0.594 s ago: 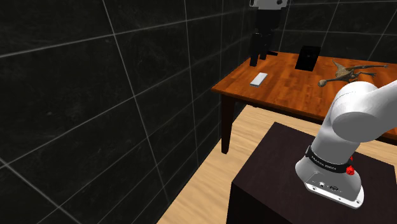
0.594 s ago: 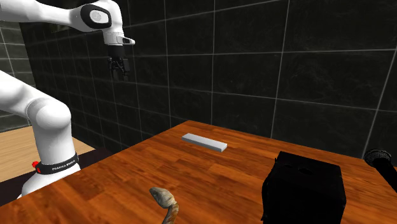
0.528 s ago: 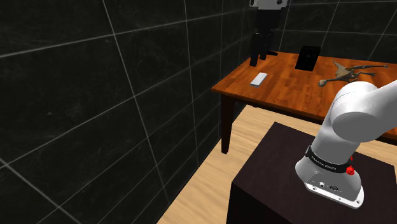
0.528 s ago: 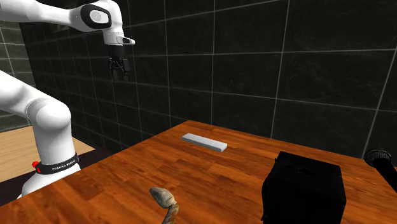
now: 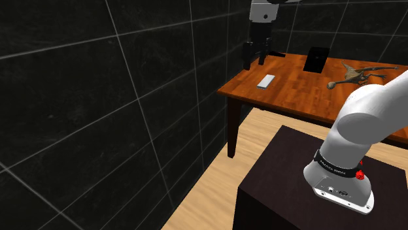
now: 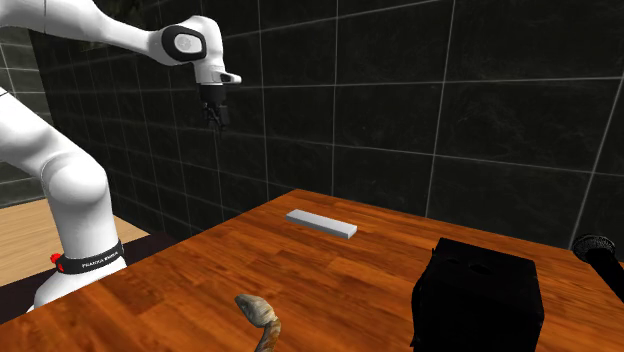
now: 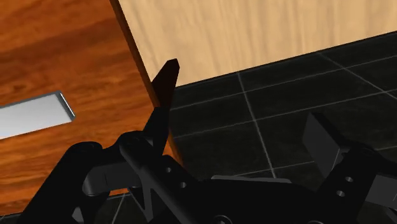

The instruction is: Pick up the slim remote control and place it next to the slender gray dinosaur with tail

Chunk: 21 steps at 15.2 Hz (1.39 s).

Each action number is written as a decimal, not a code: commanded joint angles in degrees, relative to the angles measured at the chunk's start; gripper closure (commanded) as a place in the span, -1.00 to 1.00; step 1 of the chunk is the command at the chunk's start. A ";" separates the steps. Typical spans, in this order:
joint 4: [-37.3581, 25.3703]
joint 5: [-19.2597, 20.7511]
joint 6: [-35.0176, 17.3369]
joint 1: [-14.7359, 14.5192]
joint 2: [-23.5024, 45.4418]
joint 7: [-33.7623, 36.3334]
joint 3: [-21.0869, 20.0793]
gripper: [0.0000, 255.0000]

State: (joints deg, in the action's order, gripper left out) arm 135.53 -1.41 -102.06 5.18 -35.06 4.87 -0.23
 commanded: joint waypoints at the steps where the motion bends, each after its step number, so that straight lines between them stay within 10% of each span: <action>1: -1.11 0.48 -2.12 1.54 3.28 1.85 0.59 -1.00; 21: -15.09 2.05 -17.35 14.30 33.53 17.16 10.27 -1.00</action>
State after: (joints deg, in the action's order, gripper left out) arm 121.24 0.75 -118.91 18.87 -2.87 21.35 9.43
